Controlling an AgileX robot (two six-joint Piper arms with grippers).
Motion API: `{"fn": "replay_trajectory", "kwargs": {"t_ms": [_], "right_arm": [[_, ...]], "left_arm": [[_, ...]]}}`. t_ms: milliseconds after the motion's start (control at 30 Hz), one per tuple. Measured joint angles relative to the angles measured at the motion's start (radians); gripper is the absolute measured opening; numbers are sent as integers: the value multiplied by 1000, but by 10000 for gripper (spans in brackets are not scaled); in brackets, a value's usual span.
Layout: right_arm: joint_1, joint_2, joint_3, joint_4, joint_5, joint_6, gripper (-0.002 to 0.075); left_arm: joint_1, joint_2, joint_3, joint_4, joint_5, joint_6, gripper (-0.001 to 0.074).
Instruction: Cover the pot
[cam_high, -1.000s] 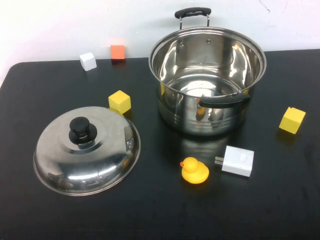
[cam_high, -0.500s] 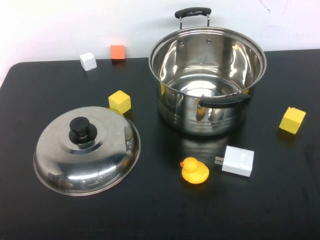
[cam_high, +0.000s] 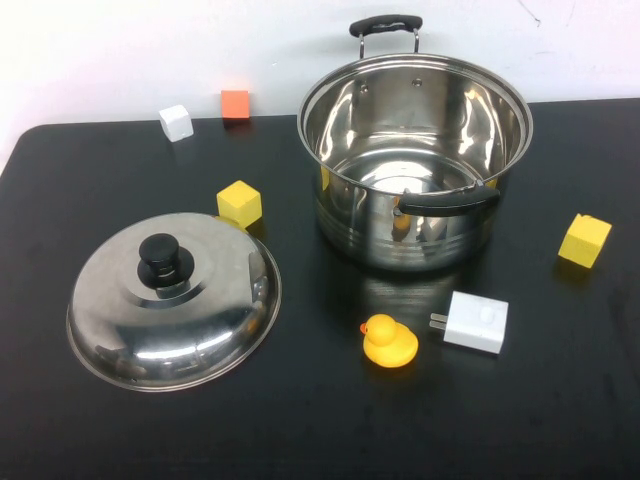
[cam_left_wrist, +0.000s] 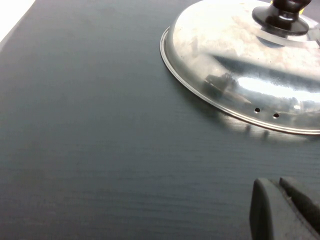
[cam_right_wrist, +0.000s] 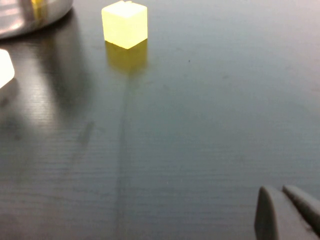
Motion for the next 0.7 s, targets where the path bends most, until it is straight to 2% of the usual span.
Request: {"fn": "replay_trajectory", "kwargs": {"t_ms": [233,367,700], "right_arm": [[0,0,0,0,0,0,-2],[0,0,0,0,0,0,-2],[0,0,0,0,0,0,-2]], "left_arm": [[0,0,0,0,-5,0,-1],[0,0,10,0,-93,0,-1],[0,0,10,-2,-607,0,-1]]}}
